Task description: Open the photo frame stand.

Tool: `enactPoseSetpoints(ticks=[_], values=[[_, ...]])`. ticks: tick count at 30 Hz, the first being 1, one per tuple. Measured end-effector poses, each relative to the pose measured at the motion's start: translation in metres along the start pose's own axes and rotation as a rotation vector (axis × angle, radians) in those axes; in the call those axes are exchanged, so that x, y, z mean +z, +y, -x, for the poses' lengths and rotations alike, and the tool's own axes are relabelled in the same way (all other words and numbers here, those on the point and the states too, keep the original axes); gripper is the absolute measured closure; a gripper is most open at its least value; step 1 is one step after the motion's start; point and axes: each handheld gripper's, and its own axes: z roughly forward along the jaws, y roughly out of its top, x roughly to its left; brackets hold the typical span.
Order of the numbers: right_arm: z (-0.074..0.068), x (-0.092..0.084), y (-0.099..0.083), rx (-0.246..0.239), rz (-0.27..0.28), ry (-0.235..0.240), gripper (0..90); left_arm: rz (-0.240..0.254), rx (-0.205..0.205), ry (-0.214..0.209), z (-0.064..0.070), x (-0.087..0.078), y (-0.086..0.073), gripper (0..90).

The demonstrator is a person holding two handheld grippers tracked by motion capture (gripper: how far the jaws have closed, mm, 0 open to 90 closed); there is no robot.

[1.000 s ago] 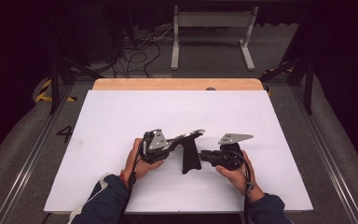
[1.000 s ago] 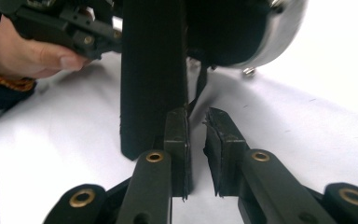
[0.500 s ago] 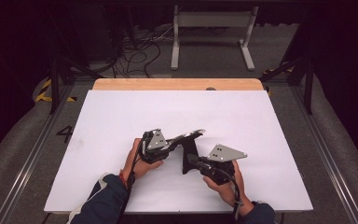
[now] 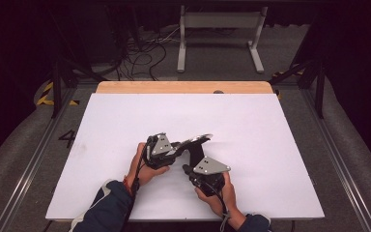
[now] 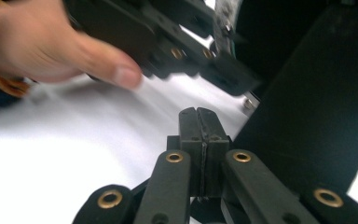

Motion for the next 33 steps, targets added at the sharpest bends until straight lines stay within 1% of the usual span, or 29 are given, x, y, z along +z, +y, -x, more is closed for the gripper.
enactPoseSetpoints(ticks=[1, 4, 6, 9, 14, 16, 19, 22, 27, 31, 33], values=[[0.001, 0.001, -0.001, 0.013, -0.013, -0.006, 90.0, 0.005, 0.003, -0.005, 0.000, -0.001, 0.000, 69.8], [0.003, 0.002, -0.002, 0.018, -0.017, -0.004, 90.0, 0.006, 0.012, -0.011, 0.001, -0.002, 0.001, 73.5], [0.001, 0.002, -0.002, 0.014, -0.029, -0.009, 90.0, 0.006, 0.018, -0.010, 0.001, -0.002, 0.001, 74.2], [0.002, 0.002, -0.002, 0.021, -0.032, -0.009, 90.0, 0.007, 0.023, -0.015, 0.001, -0.005, 0.002, 74.6], [0.003, 0.001, -0.002, 0.026, -0.038, -0.023, 90.0, 0.006, 0.030, -0.009, 0.002, -0.006, 0.003, 75.6], [0.005, 0.000, -0.003, 0.031, -0.040, -0.044, 90.0, 0.002, 0.036, -0.004, 0.003, -0.006, 0.003, 75.9], [0.010, -0.001, -0.004, 0.042, -0.048, -0.037, 90.0, -0.005, 0.048, -0.007, 0.004, -0.006, 0.004, 75.8], [0.016, -0.003, -0.005, 0.055, -0.054, -0.045, 90.0, -0.011, 0.059, 0.001, 0.007, -0.006, 0.005, 75.8], [0.022, -0.005, -0.006, 0.065, -0.055, -0.046, 90.0, -0.019, 0.064, 0.003, 0.009, -0.007, 0.006, 75.7], [0.028, -0.007, -0.008, 0.072, -0.053, -0.040, 90.0, -0.018, 0.060, -0.002, 0.010, -0.007, 0.006, 75.3], [0.030, -0.007, -0.008, 0.077, -0.053, -0.032, 90.0, -0.013, 0.051, -0.012, 0.009, -0.007, 0.005, 74.9]])
